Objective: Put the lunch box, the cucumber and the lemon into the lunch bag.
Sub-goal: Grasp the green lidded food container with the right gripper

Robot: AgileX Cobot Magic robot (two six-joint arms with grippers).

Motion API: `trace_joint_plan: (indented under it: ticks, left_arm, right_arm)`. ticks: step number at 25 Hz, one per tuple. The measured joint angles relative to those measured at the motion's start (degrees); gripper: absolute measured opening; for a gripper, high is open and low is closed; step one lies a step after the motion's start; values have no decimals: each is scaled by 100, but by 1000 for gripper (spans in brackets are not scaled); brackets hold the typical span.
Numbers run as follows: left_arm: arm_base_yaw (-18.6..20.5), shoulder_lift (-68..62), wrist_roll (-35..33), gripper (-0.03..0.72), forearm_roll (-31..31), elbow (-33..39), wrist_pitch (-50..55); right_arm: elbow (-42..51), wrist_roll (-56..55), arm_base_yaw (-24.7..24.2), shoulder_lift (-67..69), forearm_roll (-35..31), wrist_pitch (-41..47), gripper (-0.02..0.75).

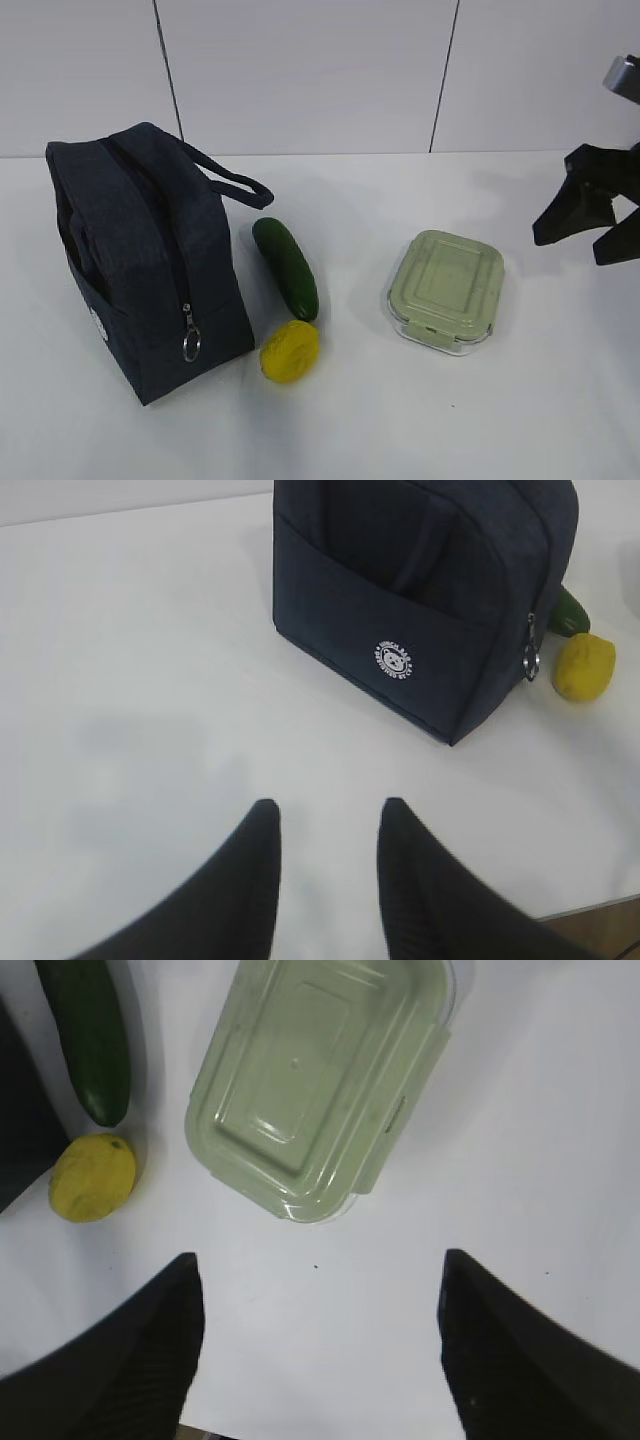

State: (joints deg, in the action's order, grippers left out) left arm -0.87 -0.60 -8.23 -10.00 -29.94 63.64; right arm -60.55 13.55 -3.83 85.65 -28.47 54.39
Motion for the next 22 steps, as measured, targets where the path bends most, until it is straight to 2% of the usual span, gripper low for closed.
trace_joint_plan:
  ticks: [4,11,22]
  left_arm:
    - [0,0,0,247,0,0,0]
    - [0,0,0,247,0,0,0]
    - [0,0,0,247,0,0,0]
  right_arm:
    - [0,28,-177,0,24,-45,552]
    - [0,255,-203,10,-126,-113,552]
    - [288,757,-203,190,-719,-483,552]
